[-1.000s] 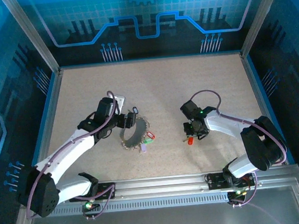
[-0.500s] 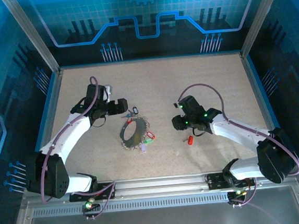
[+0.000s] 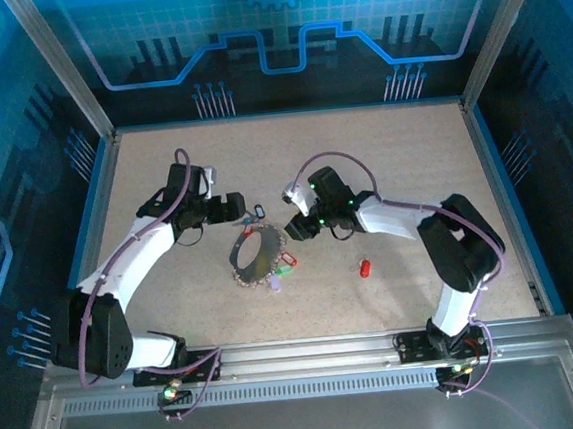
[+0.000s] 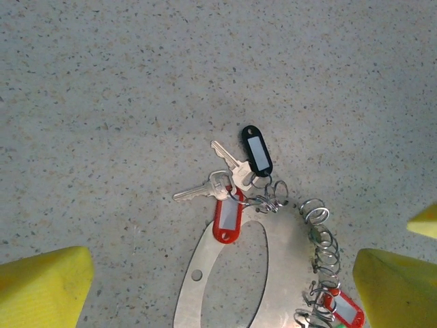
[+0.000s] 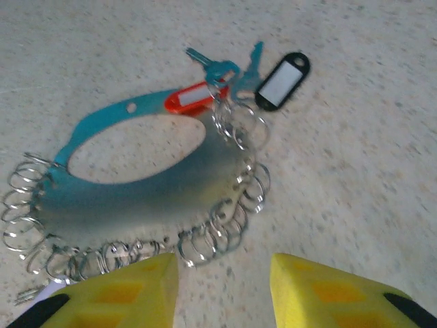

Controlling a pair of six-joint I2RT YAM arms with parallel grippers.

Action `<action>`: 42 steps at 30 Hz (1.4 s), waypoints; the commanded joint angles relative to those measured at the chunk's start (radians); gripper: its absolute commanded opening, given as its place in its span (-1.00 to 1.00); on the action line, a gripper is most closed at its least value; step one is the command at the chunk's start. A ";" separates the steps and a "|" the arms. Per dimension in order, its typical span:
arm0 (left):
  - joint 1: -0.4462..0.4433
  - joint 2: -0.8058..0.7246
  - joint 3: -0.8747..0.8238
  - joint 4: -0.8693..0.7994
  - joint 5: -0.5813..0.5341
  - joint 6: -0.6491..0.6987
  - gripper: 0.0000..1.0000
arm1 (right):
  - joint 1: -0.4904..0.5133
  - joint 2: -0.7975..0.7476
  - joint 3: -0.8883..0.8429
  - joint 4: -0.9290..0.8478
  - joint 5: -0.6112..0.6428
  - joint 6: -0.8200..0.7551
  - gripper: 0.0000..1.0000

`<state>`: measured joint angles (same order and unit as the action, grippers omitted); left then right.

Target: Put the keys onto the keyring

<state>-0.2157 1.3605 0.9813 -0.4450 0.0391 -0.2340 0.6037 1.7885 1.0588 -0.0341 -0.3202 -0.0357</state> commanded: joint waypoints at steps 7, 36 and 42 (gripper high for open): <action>0.008 -0.055 0.024 -0.042 -0.083 0.048 0.98 | -0.036 0.209 0.093 0.008 -0.244 0.009 -0.25; 0.009 -0.068 0.014 -0.049 -0.093 0.078 0.98 | 0.174 0.076 -0.048 0.001 0.122 -0.198 -0.13; 0.009 -0.082 0.005 -0.036 -0.078 0.097 0.98 | 0.184 0.024 -0.129 0.072 0.097 -0.152 0.00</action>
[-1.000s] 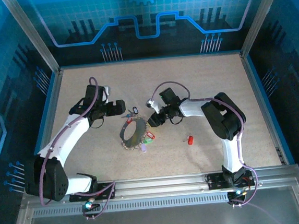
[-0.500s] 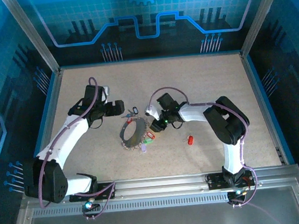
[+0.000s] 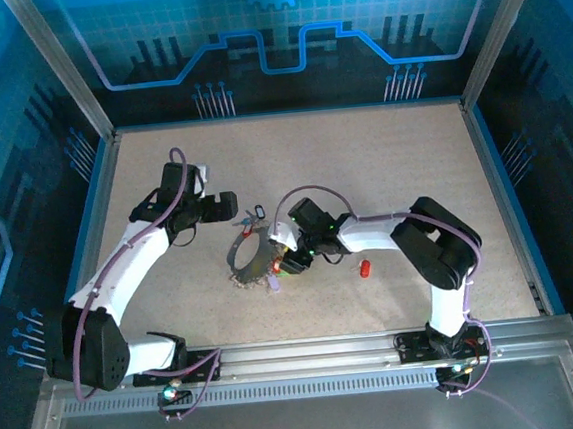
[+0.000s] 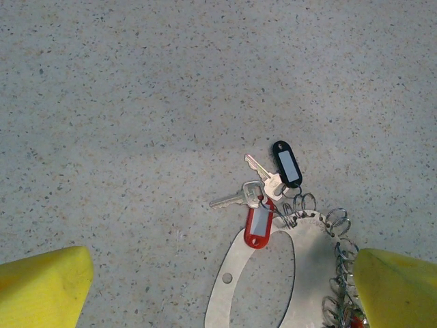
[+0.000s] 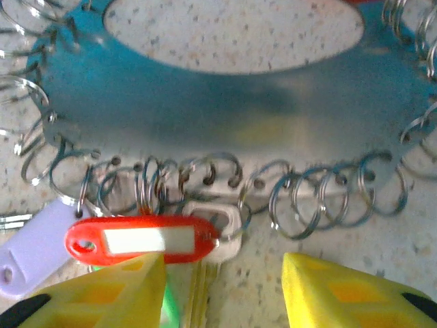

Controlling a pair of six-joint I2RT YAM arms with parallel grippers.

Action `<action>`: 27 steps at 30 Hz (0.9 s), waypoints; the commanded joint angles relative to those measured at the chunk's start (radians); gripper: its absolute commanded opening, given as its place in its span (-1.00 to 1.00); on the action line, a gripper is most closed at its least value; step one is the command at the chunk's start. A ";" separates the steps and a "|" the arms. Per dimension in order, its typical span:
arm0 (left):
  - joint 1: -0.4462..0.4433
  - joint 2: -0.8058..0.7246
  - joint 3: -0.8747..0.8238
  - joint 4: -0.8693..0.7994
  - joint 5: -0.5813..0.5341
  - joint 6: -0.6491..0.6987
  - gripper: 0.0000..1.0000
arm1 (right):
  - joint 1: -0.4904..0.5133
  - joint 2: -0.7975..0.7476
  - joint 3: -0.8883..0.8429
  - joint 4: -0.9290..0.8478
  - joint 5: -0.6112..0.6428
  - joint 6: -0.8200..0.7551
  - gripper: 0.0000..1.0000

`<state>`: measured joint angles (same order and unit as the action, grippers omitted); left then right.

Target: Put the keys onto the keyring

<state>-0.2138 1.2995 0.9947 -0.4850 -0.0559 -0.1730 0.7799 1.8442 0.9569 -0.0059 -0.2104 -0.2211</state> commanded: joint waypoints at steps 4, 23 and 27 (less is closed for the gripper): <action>0.007 -0.042 -0.033 0.038 0.033 0.047 0.98 | 0.029 -0.064 -0.071 0.070 0.012 0.058 0.03; 0.035 -0.092 -0.046 0.028 -0.063 0.000 0.97 | 0.176 -0.107 -0.004 0.124 0.035 -0.027 -0.23; 0.084 -0.090 -0.053 0.015 -0.025 -0.052 0.93 | 0.199 -0.035 0.057 0.108 -0.074 -0.299 -0.26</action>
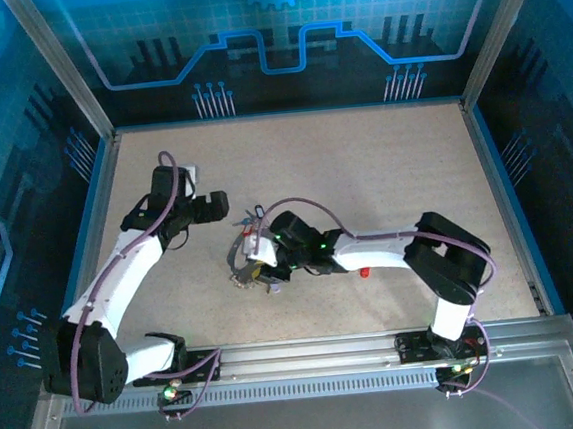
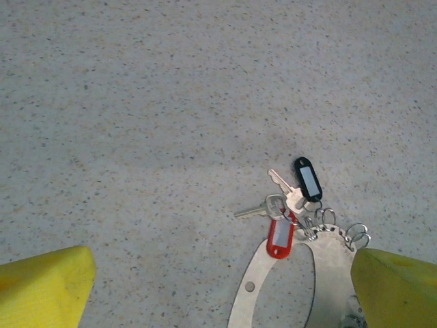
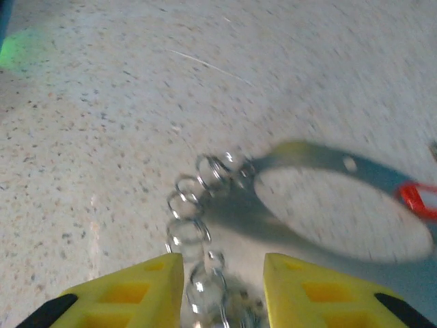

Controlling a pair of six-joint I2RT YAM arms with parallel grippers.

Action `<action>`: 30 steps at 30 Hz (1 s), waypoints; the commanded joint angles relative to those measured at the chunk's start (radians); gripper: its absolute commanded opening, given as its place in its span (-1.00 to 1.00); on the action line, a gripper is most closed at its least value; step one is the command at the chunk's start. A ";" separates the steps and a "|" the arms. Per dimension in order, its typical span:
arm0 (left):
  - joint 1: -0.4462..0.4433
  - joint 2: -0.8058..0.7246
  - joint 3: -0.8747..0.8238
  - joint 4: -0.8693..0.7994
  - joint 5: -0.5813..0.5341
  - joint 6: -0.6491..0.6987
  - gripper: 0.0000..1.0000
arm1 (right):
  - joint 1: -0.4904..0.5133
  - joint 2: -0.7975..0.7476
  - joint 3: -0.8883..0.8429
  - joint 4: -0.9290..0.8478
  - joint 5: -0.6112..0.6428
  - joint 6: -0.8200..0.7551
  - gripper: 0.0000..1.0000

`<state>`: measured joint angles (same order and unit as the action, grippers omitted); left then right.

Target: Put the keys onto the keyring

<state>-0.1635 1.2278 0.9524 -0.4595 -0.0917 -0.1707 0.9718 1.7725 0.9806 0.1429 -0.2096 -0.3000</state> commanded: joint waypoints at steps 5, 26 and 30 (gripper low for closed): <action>0.091 -0.005 -0.016 0.006 0.079 -0.110 0.91 | 0.030 0.155 0.224 -0.225 -0.034 -0.435 -0.22; 0.257 0.009 -0.027 0.031 0.178 -0.199 0.88 | -0.014 0.371 0.577 -0.531 -0.055 -0.841 -0.28; 0.260 0.011 -0.015 0.017 0.184 -0.195 0.89 | -0.022 0.413 0.640 -0.597 -0.091 -0.862 -0.28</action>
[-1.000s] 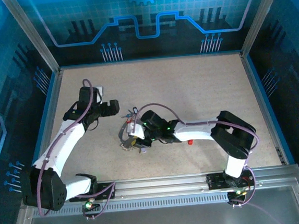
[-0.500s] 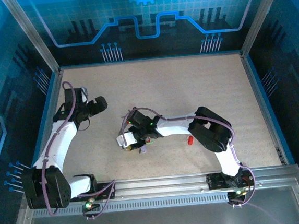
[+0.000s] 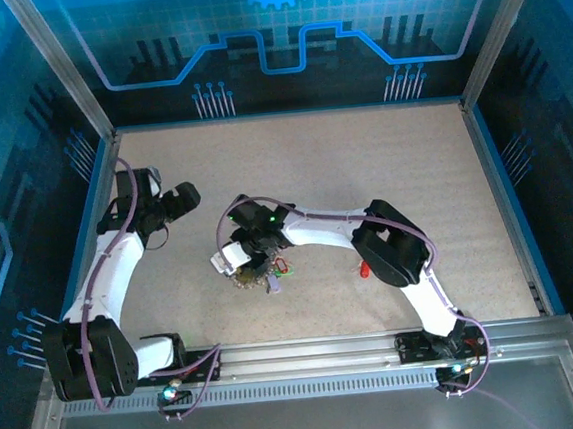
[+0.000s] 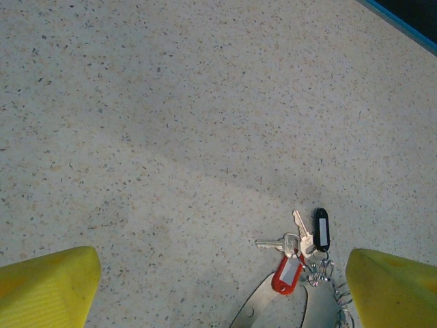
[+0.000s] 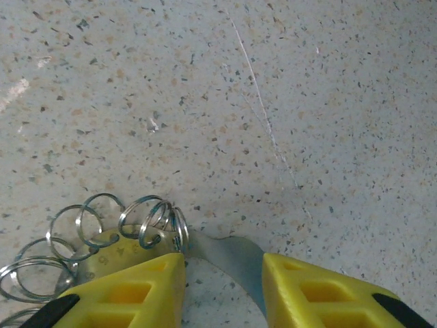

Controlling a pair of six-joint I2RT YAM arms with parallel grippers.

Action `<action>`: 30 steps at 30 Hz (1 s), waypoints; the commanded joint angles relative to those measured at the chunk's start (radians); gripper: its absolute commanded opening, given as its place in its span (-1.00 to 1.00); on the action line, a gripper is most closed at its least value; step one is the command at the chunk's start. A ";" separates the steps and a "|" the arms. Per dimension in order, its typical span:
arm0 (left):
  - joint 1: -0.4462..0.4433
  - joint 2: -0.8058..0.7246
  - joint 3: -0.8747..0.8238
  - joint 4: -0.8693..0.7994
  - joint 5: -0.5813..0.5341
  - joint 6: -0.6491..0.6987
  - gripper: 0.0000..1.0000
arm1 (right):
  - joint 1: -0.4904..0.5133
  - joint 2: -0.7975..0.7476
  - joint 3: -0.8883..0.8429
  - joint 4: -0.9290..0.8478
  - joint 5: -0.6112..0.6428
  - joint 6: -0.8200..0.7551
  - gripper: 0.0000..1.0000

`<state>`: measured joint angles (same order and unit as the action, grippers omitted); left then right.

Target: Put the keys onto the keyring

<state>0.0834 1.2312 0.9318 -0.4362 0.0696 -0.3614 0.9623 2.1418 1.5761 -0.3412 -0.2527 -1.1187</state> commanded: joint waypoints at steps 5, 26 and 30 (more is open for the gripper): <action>0.014 -0.008 -0.007 0.007 0.007 -0.005 0.90 | -0.014 0.110 0.135 -0.212 -0.047 -0.029 -0.22; 0.016 -0.038 -0.016 0.017 -0.003 0.003 0.92 | -0.027 0.176 0.193 -0.215 -0.139 0.069 -0.45; 0.016 -0.041 -0.008 0.003 0.000 0.003 0.91 | -0.027 0.175 0.188 -0.199 -0.142 0.069 -0.58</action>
<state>0.0891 1.2148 0.9310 -0.4358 0.0685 -0.3611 0.9466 2.2944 1.7443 -0.5304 -0.3576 -1.0668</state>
